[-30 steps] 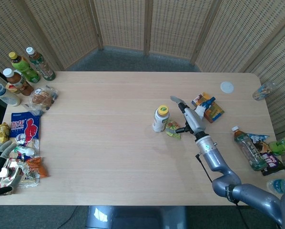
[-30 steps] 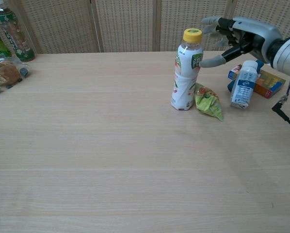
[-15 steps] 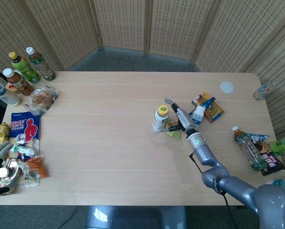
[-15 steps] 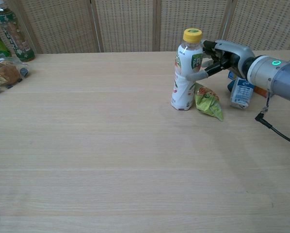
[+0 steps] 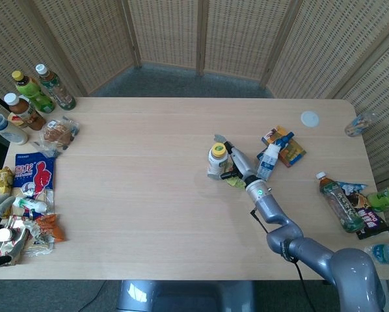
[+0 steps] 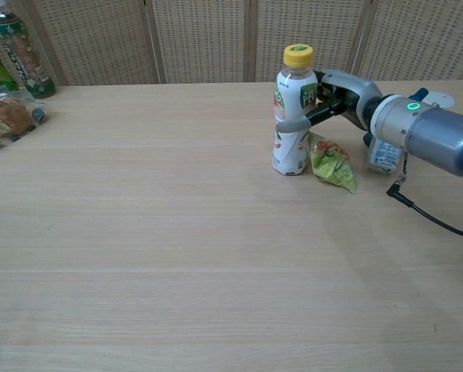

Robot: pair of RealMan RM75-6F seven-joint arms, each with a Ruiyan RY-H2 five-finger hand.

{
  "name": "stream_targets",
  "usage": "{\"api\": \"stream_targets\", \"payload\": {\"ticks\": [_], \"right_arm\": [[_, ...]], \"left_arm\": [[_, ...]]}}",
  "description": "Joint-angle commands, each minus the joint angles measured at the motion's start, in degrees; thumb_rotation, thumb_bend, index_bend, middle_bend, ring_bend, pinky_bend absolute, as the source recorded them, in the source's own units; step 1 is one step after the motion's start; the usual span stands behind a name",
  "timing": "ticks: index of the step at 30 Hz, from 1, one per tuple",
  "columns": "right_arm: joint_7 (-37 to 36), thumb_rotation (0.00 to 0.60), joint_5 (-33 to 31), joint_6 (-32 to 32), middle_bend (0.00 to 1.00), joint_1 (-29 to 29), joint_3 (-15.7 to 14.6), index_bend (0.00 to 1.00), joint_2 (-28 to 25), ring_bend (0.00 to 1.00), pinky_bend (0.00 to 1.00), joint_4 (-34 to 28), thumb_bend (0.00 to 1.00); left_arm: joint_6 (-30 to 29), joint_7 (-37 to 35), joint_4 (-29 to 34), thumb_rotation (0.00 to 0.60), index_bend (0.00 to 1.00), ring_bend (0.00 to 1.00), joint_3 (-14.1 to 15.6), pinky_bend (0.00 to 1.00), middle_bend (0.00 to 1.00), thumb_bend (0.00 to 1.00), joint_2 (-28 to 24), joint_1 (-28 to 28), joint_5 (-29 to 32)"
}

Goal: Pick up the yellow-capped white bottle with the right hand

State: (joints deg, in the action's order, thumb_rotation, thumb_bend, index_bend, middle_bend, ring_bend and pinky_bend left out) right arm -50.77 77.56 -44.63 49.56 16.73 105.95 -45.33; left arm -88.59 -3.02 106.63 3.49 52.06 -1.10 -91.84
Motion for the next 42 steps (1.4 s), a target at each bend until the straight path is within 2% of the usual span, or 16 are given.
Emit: {"api": "stream_targets", "payload": {"ticks": [1,4,5,7,10,13,16,20,26,33,42], "right_arm": [[-0.24,0.600,-0.59,-0.08,0.22,0.55,0.57,0.06,0.87,0.07,0.35,0.89,0.00],[-0.51,0.600,-1.15,-0.37,0.37,0.86,1.09,0.20,1.82,0.25,0.47,2.17,0.00],[-0.65,0.600,-1.34,-0.43,0.39,0.89,1.22,0.22,2.07,0.27,0.49,2.55,0.00],[-1.01,0.600,-1.76,-0.51,0.52,0.79,1.43,0.36,2.49,0.42,0.61,3.40,0.00],[-1.94,0.600,-2.10,-0.80,0.66,0.25,1.50,0.49,2.51,0.58,0.71,3.92,0.00],[-2.66,0.600,-1.99,-1.34,0.77,-0.55,1.18,0.60,1.95,0.69,0.76,3.74,0.00],[-3.54,0.600,-1.68,-2.59,0.85,-1.88,0.75,0.66,0.79,0.76,0.81,2.61,0.00],[-3.88,0.600,-1.09,-5.67,0.88,-4.17,0.34,0.68,-1.60,0.79,0.81,-0.53,0.00],[-0.93,0.600,-0.07,-11.61,0.88,-7.44,0.66,0.68,-7.90,0.79,0.81,-10.16,0.00],[5.21,0.600,-0.73,-16.17,0.88,-9.61,3.41,0.68,-16.54,0.79,0.81,-24.76,0.00],[10.74,0.600,-3.22,-17.27,0.88,-9.45,7.28,0.69,-22.29,0.79,0.81,-34.40,0.00]], "left_arm": [[-0.06,-0.12,-0.14,0.600,0.08,0.00,0.05,0.00,0.06,0.35,0.05,-0.13,0.07],[-0.10,-0.34,-0.36,0.600,0.08,0.00,0.04,0.00,0.06,0.35,0.13,-0.27,0.30],[-0.13,-0.36,-0.41,0.600,0.08,0.00,0.04,0.00,0.06,0.35,0.14,-0.31,0.33],[-0.22,-0.47,-0.46,0.600,0.08,0.00,0.03,0.00,0.06,0.35,0.13,-0.41,0.38],[-0.28,-0.68,-0.53,0.600,0.08,0.00,-0.02,0.00,0.06,0.35,0.15,-0.51,0.52],[-0.08,-0.67,-0.56,0.600,0.08,0.00,-0.07,0.00,0.06,0.35,0.24,-0.41,0.49],[0.05,-0.46,-0.50,0.600,0.08,0.00,-0.13,0.00,0.06,0.35,0.32,-0.28,0.32],[0.32,-0.27,-0.39,0.600,0.08,0.00,-0.24,0.00,0.06,0.35,0.40,-0.12,0.40],[0.73,-0.01,-0.16,0.600,0.08,0.00,-0.27,0.00,0.06,0.35,0.69,0.19,0.03],[0.80,-0.13,-0.33,0.600,0.08,0.00,-0.20,0.00,0.06,0.35,1.30,0.37,-0.69],[1.43,-0.41,-0.94,0.600,0.08,0.00,-0.18,0.00,0.06,0.35,2.10,0.85,-1.08]]}}
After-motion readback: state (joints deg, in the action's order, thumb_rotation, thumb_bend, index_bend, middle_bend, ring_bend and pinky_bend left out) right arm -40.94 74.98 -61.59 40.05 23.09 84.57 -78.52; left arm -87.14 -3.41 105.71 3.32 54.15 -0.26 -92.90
